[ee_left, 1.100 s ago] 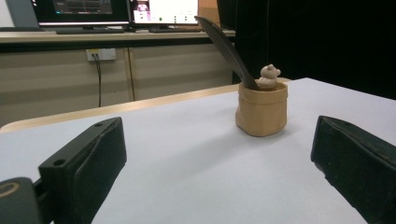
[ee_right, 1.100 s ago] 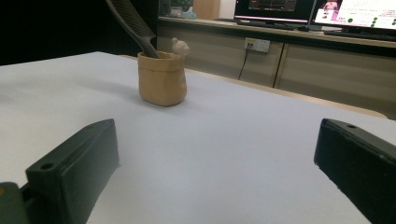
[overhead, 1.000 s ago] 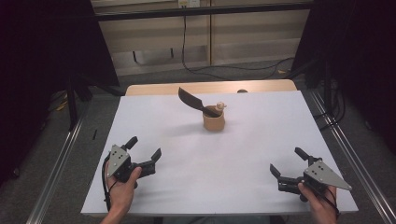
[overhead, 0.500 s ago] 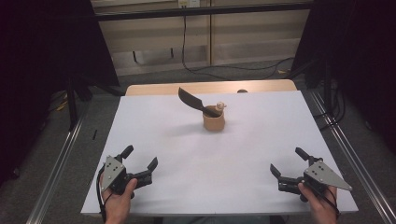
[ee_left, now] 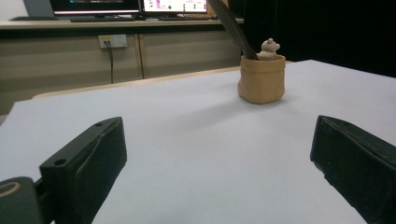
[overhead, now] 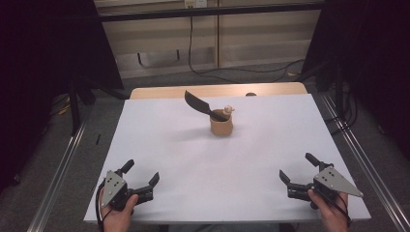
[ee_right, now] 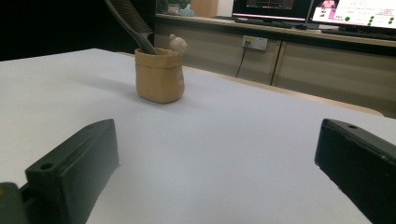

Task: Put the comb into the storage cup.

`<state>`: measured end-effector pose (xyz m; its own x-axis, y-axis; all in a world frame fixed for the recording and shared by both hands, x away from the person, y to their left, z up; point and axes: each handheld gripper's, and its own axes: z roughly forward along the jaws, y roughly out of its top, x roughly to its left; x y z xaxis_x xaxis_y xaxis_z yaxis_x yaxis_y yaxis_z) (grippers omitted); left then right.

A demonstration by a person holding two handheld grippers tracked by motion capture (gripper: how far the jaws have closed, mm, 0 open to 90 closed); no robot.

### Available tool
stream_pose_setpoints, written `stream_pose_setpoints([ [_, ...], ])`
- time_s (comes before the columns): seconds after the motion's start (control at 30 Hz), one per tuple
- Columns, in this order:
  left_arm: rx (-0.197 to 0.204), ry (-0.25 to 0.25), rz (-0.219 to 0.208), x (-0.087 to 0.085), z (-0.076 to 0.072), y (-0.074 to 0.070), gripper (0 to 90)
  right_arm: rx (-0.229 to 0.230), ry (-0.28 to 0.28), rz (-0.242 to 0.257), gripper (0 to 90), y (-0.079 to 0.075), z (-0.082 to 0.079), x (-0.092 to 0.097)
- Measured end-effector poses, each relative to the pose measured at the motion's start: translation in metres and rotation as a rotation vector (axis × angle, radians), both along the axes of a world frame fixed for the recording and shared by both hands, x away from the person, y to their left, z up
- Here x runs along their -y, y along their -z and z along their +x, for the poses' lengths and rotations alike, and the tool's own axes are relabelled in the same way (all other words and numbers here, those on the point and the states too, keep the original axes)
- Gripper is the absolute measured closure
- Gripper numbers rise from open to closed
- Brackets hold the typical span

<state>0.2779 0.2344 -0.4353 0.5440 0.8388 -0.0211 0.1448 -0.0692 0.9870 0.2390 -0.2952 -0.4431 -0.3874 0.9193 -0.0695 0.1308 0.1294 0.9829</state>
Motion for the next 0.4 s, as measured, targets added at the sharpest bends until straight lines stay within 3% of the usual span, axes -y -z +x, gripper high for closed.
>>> stream_pose_setpoints([
  [0.07, 0.004, -0.013, 0.015, -0.0016, -0.0005, -0.0001, 3.5, 0.006, -0.003, -0.004, 0.0, -0.0003, -0.0009, -0.0005],
  [0.17, -0.01, -0.024, 0.0, -0.0011, 0.0005, 0.0008, 3.4, 0.005, -0.006, -0.01, 0.0, 0.0001, -0.0003, -0.0005],
  [0.4, -0.019, -0.023, 0.009, 0.0005, 0.0013, 0.0007, 3.3, 0.002, -0.006, -0.003, 0.0, -0.0001, 0.0, 0.0001],
])
